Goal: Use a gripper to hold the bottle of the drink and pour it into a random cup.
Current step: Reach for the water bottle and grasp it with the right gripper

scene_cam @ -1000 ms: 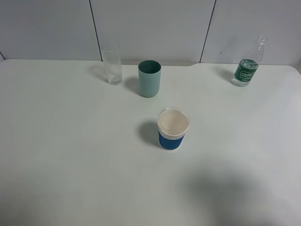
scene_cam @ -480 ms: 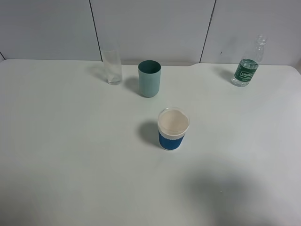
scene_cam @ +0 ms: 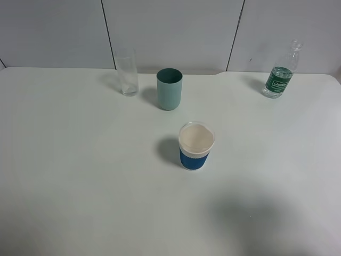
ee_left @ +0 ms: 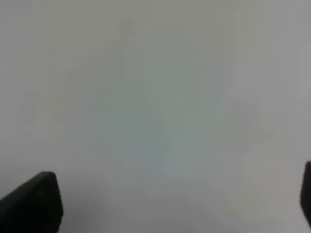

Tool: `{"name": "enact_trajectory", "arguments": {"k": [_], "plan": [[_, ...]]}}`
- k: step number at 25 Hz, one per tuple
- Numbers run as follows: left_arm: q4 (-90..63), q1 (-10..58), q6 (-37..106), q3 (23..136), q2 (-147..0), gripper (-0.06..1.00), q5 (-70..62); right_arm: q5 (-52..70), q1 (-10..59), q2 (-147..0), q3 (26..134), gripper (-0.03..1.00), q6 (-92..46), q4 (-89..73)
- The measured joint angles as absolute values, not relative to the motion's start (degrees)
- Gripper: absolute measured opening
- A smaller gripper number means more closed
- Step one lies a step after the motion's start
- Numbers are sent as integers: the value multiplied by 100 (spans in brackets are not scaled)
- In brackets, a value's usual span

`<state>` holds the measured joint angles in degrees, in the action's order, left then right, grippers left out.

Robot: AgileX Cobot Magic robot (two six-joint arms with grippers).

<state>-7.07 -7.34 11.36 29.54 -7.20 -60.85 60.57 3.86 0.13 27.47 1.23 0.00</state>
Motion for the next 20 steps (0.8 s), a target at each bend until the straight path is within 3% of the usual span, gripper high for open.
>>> {"name": "enact_trajectory", "arguments": {"k": [9,20], "plan": [[-707,-734,1136,2954,-720,99,-6085,6057,386,-26,2747,83,117,0],[-707,-734,1136,2954,-720,99,-6085,6027,386,-1271,2766,83,-109,-114]]}}
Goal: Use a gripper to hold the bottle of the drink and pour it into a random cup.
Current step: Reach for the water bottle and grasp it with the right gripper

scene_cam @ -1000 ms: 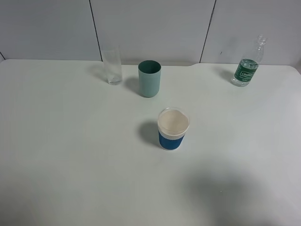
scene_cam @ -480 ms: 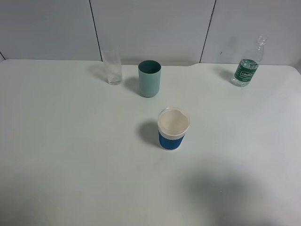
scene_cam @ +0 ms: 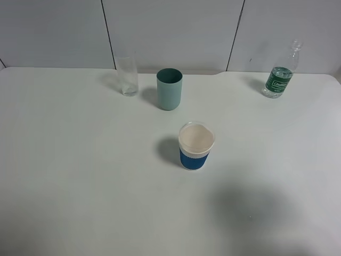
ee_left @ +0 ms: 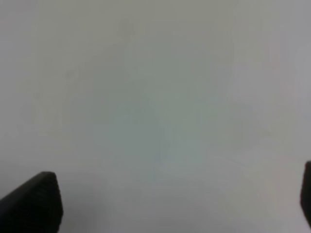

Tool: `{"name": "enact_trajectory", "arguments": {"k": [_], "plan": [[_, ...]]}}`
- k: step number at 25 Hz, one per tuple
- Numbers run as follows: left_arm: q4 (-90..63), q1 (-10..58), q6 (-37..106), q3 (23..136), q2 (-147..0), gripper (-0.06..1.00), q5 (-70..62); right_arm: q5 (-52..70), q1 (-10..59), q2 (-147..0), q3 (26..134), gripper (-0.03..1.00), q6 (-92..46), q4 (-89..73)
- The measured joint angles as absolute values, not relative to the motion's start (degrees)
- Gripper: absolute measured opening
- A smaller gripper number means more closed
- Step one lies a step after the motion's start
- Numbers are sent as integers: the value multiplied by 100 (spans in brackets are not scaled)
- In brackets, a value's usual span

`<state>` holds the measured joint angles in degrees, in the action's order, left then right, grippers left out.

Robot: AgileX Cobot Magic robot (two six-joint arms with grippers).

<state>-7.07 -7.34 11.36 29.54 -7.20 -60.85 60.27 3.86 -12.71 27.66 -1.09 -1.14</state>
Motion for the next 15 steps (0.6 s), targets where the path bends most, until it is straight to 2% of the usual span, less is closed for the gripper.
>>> {"name": "enact_trajectory", "arguments": {"k": [10,15], "plan": [[-707,-734,1136,2954,-720,99,-6085,4595,386,-2068,3055,83,-199,-333],[-707,-734,1136,2954,-720,99,-6085,3542,386,-3041,3055,83,-344,-349]]}}
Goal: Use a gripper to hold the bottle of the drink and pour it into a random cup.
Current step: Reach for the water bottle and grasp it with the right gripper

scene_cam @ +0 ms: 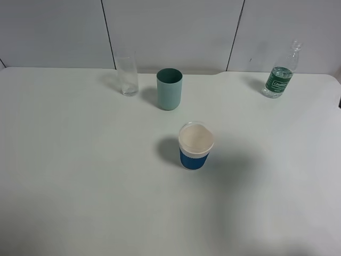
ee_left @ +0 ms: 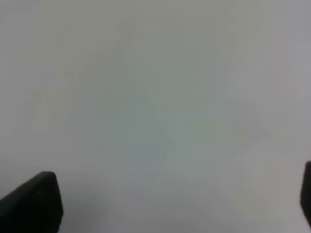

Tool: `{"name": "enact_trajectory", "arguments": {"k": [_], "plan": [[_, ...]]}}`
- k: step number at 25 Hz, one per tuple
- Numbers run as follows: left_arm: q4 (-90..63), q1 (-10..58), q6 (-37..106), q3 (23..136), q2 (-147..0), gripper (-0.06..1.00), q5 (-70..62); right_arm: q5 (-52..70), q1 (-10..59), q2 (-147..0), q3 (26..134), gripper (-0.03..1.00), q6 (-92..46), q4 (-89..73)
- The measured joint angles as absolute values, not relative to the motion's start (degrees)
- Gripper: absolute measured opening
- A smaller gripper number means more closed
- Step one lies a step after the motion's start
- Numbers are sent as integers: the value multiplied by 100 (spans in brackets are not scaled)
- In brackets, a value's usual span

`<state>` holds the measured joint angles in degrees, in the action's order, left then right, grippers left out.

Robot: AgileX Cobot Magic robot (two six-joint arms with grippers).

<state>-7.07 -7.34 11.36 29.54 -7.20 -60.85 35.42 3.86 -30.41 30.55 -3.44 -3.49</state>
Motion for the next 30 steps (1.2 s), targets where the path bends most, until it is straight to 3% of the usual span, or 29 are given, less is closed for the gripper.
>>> {"name": "enact_trajectory", "arguments": {"k": [30], "plan": [[-707,-734,1136,2954,-720,99,-6085,235,386,-6878,3055,83,-361,-75]]}}
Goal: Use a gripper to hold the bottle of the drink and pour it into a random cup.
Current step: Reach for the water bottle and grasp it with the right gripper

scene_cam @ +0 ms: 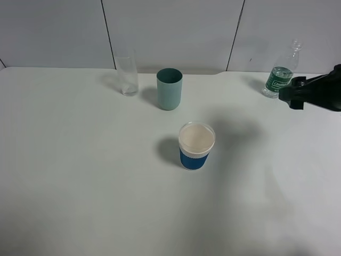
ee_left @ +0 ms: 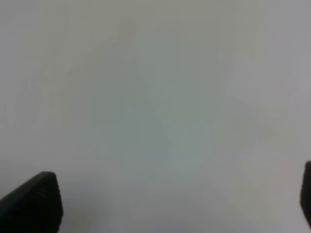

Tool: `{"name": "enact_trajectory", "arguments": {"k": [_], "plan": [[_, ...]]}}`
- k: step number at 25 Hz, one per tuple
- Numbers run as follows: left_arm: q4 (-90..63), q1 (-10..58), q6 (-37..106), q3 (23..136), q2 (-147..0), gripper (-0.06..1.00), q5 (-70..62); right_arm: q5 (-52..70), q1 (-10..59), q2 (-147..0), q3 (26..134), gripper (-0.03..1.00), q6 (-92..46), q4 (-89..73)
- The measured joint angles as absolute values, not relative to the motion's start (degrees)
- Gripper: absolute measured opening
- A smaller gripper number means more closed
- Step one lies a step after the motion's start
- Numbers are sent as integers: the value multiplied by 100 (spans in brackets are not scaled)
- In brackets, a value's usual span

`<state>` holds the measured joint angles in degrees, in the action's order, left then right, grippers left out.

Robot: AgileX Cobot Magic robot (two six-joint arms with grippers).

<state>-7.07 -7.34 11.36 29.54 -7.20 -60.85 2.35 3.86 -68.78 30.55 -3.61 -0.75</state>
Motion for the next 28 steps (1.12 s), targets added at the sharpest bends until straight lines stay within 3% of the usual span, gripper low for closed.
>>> {"name": "enact_trajectory", "arguments": {"k": [18,28], "plan": [[-707,-734,1136,2954,-720,99,-6085,-1957,386,-8813,3055,83,-326,603],[-707,-734,1136,2954,-720,99,-6085,-2761,226,-9547,3061,83,-399,-217]]}}
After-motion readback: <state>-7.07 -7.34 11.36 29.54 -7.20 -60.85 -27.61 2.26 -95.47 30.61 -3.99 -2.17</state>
